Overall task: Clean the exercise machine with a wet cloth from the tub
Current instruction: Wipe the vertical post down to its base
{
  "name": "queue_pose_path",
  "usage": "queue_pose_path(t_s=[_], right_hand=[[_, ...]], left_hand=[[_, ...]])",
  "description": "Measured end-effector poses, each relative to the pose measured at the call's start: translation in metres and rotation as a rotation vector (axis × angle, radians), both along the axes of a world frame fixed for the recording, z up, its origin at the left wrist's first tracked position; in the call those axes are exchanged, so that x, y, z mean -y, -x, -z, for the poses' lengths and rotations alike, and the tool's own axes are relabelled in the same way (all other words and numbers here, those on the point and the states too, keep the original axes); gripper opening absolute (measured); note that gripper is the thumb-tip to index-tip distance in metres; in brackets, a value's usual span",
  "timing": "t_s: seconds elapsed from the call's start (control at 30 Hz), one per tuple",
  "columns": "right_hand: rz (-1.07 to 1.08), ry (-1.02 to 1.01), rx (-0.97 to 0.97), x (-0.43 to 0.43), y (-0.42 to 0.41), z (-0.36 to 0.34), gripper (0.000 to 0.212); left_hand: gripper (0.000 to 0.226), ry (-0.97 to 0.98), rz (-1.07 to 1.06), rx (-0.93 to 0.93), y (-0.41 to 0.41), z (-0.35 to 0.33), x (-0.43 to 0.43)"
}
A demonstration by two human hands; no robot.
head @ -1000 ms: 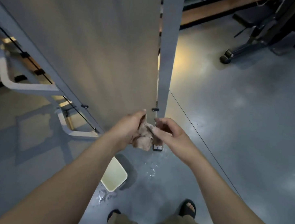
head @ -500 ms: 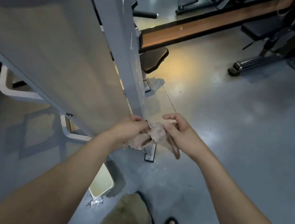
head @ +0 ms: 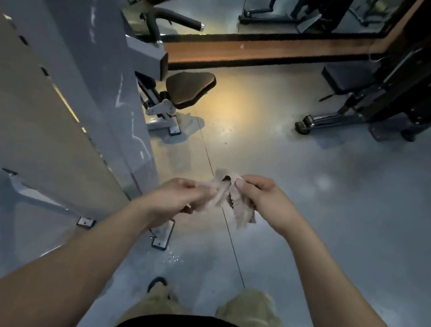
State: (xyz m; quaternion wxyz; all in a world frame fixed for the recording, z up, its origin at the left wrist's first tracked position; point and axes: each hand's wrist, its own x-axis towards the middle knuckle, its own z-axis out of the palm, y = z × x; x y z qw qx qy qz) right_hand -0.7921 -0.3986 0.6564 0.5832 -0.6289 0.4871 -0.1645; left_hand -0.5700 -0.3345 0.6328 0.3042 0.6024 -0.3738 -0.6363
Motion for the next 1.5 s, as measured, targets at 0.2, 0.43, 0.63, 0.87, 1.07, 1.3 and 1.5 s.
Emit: queue_pose_path(t_s=[0.2, 0.43, 0.63, 0.87, 1.07, 1.3, 1.5], right_hand=[[-0.043, -0.148, 0.101, 0.079, -0.001, 0.017, 0.032], [-0.100, -0.292, 0.156, 0.178, -0.015, 0.035, 0.032], [-0.481, -0.322, 0.167, 0.208, -0.039, 0.021, 0.025], [-0.872, -0.191, 0.171, 0.173, -0.076, 0.002, 0.029], [-0.850, -0.305, 0.205, 0.146, -0.094, -0.007, 0.024], [-1.363, 0.210, -0.139, 0.127, -0.093, -0.008, 0.050], [-1.414, 0.416, -0.095, 0.132, -0.113, -0.016, 0.013]], left_hand=[[0.015, 0.044, -0.406, -0.154, 0.029, 0.003, 0.052], [0.020, 0.047, -0.923, -0.060, 0.077, -0.005, 0.100], [0.031, 0.057, -1.116, 0.021, 0.103, -0.034, 0.100], [0.036, -0.006, -1.285, 0.319, 0.117, -0.044, 0.032], [0.053, 0.082, -1.509, 0.181, 0.115, -0.040, -0.016], [0.010, -0.026, -1.208, 0.522, 0.111, -0.037, -0.039], [0.026, -0.056, -1.061, 0.772, 0.105, -0.030, -0.053]])
